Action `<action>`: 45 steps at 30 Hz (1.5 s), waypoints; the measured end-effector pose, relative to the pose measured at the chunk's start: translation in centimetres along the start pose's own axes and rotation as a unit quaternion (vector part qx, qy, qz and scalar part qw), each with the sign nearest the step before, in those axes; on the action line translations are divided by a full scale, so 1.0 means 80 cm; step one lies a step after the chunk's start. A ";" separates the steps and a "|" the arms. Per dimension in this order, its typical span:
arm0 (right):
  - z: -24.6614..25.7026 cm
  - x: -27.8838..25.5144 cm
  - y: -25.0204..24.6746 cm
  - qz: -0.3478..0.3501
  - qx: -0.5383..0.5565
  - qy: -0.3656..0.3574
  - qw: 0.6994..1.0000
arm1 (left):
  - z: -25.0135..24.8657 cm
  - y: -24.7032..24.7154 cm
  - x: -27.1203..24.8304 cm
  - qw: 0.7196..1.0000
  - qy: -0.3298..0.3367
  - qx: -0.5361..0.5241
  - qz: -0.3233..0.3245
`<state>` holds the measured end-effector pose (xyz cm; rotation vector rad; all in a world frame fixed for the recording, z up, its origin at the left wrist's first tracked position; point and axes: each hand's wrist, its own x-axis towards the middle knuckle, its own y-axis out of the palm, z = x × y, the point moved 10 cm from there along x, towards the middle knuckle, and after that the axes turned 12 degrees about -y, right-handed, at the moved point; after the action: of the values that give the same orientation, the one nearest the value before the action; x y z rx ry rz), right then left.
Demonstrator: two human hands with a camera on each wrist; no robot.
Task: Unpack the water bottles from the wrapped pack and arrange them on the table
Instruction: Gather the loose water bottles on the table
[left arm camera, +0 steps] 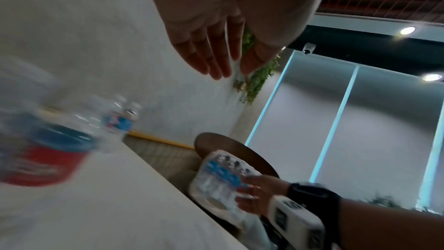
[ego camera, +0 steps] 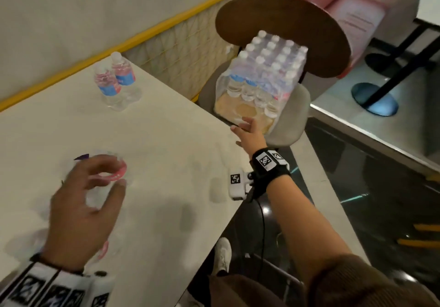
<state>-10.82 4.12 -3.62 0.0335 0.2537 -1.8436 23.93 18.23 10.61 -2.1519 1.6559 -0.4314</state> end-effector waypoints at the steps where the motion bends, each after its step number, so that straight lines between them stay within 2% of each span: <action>1: 0.007 0.016 -0.009 -0.011 0.004 -0.001 1.000 | -0.027 0.043 0.010 0.999 0.037 -0.005 0.038; 3: 0.021 0.048 -0.028 -0.024 -0.009 -0.007 1.000 | -0.062 0.123 0.032 0.992 0.065 0.008 0.105; 5: 0.029 0.078 -0.046 -0.029 -0.036 0.001 0.999 | -0.065 0.192 0.066 0.986 0.026 0.000 0.163; 8: 0.040 0.108 -0.074 -0.038 -0.079 0.032 0.996 | -0.082 0.278 0.113 0.976 -0.042 -0.021 0.213; 10: 0.033 0.129 -0.088 -0.029 -0.113 0.052 0.992 | -0.103 0.325 0.143 0.963 -0.078 -0.065 0.251; 13: 0.022 0.150 -0.097 -0.015 -0.143 0.084 0.986 | -0.143 0.379 0.175 0.942 -0.099 -0.105 0.303; 15: 0.021 0.155 -0.095 0.006 -0.165 0.096 0.982 | -0.155 0.409 0.192 0.924 -0.141 -0.119 0.336; 18: 0.030 0.167 -0.090 0.045 -0.203 0.062 0.976 | -0.150 0.440 0.216 0.889 -0.234 -0.157 0.362; 22: 0.022 0.174 -0.126 0.013 -0.302 0.076 0.950 | -0.137 0.450 0.243 0.864 -0.285 -0.244 0.334; 26: 0.009 0.164 -0.133 0.048 -0.351 0.108 0.929 | -0.142 0.443 0.265 0.874 -0.255 -0.275 0.307; 30: -0.002 0.171 -0.133 0.082 -0.408 0.114 0.902 | -0.134 0.451 0.254 0.895 -0.218 -0.143 0.361; 32: -0.007 0.169 -0.129 0.103 -0.391 0.131 0.905 | -0.117 0.457 0.248 0.902 -0.203 -0.057 0.376; 33: -0.012 0.170 -0.126 0.099 -0.355 0.146 0.918 | -0.107 0.459 0.248 0.905 -0.199 -0.027 0.375; 35: -0.030 0.179 -0.123 0.048 -0.226 0.171 0.958 | -0.088 0.461 0.251 0.909 -0.199 0.011 0.367; 36: -0.044 0.187 -0.123 0.019 -0.173 0.171 0.970 | -0.083 0.464 0.251 0.909 -0.194 0.032 0.368; 38: -0.043 0.183 -0.107 0.013 -0.108 0.139 0.984 | -0.076 0.474 0.246 0.904 -0.173 0.067 0.385; 39: -0.031 0.173 -0.093 0.016 -0.085 0.124 0.989 | -0.078 0.480 0.238 0.896 -0.167 0.072 0.404; 42: 0.010 0.148 -0.045 0.082 -0.021 0.061 0.995 | -0.085 0.493 0.224 0.882 -0.121 0.044 0.454; 43: 0.015 0.147 -0.035 0.103 -0.002 0.056 0.993 | -0.083 0.489 0.227 0.888 -0.116 0.033 0.445; 45: 0.014 0.157 -0.032 0.106 0.024 0.070 0.992 | -0.064 0.473 0.241 0.904 -0.153 0.009 0.400</action>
<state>-16.74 -7.30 -4.07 0.2164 0.2916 -1.6374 -5.58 -9.55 -3.02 -1.2515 2.1122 0.1325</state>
